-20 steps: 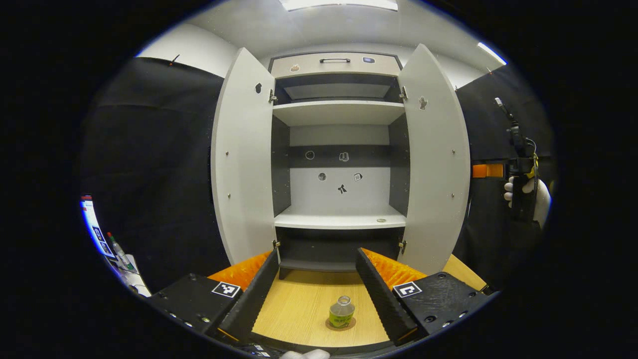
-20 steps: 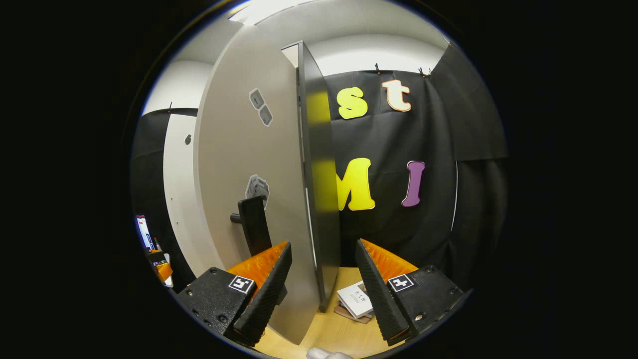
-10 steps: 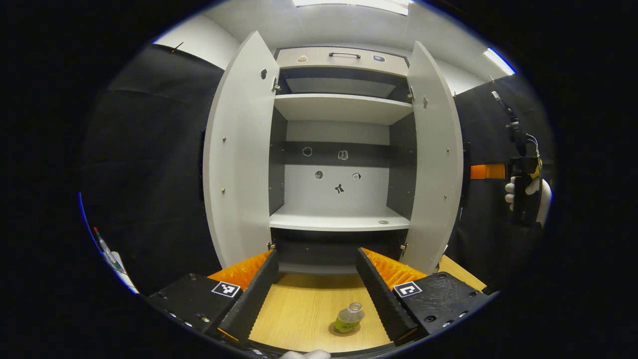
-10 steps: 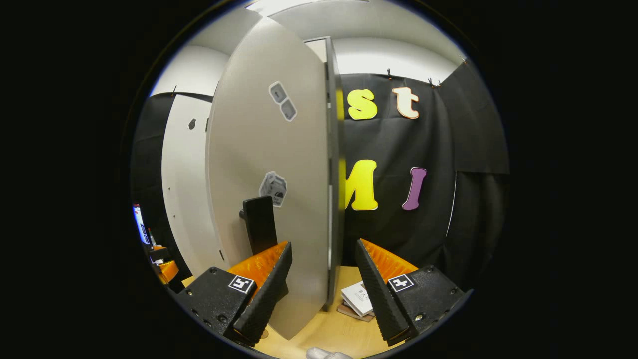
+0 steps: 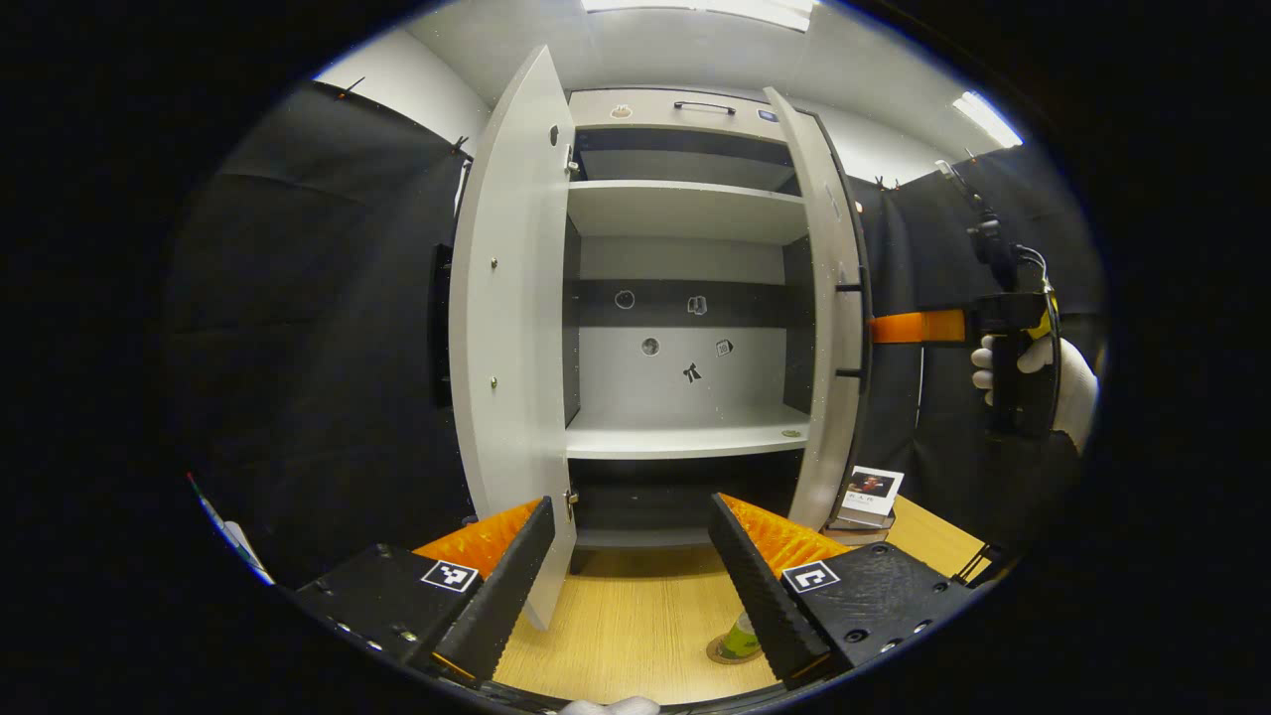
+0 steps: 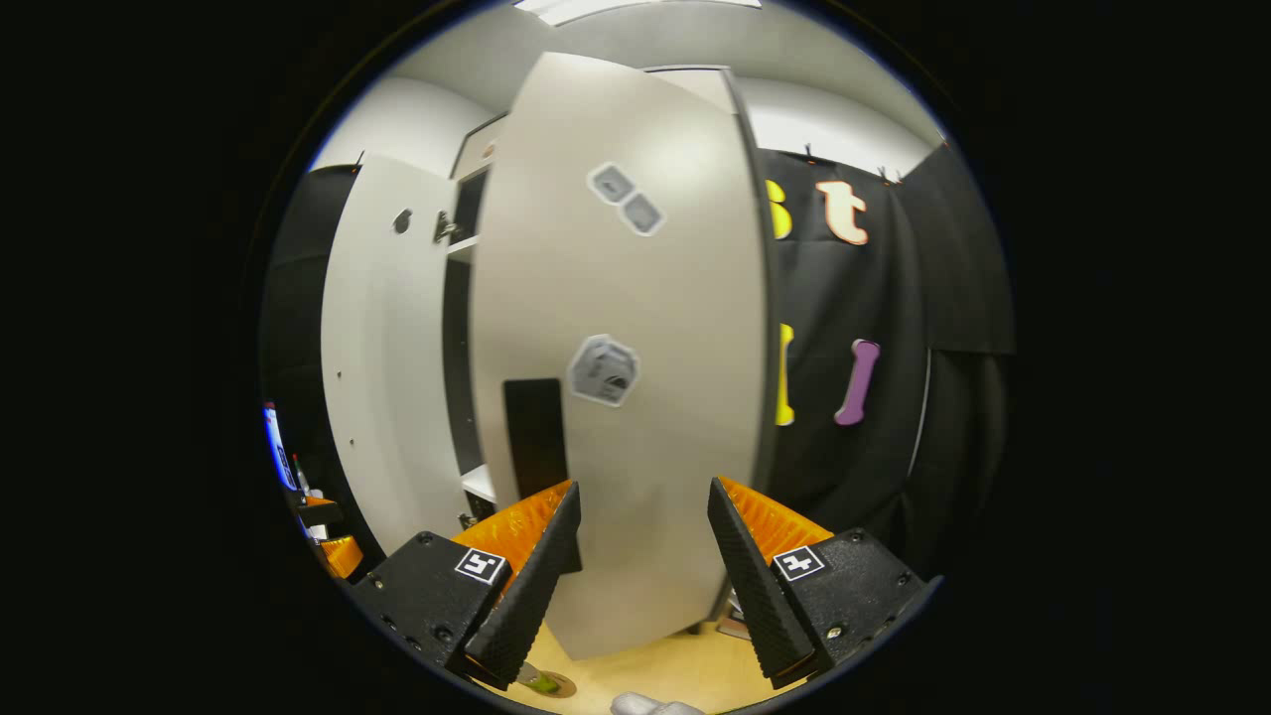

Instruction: Grasp the bottle in the cabinet with the left hand and place it on the coaster, then close the right door with the right hand and the left door with the left hand.

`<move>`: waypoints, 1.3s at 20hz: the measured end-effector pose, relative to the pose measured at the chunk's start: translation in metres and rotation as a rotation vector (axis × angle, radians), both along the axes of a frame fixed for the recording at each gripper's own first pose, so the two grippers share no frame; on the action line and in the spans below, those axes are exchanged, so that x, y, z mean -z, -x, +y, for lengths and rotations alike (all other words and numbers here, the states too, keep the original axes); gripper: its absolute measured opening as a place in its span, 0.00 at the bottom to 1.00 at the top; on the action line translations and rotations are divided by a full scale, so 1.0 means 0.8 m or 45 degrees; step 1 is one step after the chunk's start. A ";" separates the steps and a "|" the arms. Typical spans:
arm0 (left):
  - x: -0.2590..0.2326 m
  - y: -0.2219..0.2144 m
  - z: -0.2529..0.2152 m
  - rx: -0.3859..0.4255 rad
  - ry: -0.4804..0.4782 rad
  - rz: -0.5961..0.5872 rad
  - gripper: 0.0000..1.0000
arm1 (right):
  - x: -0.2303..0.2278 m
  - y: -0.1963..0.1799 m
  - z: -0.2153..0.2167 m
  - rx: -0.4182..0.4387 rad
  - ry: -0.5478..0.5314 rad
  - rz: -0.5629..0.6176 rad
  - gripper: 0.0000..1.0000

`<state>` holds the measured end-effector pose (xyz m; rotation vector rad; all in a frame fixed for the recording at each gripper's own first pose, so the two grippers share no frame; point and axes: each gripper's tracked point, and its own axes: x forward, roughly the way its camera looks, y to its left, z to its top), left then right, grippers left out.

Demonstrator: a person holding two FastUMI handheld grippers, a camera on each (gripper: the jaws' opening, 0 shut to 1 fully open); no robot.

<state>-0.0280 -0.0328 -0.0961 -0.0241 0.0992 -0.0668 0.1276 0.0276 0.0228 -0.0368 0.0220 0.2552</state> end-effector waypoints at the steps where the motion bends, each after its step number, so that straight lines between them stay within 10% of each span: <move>1: 0.000 0.000 0.000 0.016 -0.004 -0.006 0.95 | -0.002 -0.002 0.002 0.034 0.007 -0.019 0.81; 15: -0.005 -0.011 0.027 0.122 -0.010 -0.047 0.95 | 0.020 0.062 -0.027 0.150 -0.081 0.036 0.81; 26: -0.028 0.005 0.151 -0.059 -0.040 -0.072 0.95 | 0.101 0.118 -0.004 0.157 -0.071 0.173 0.81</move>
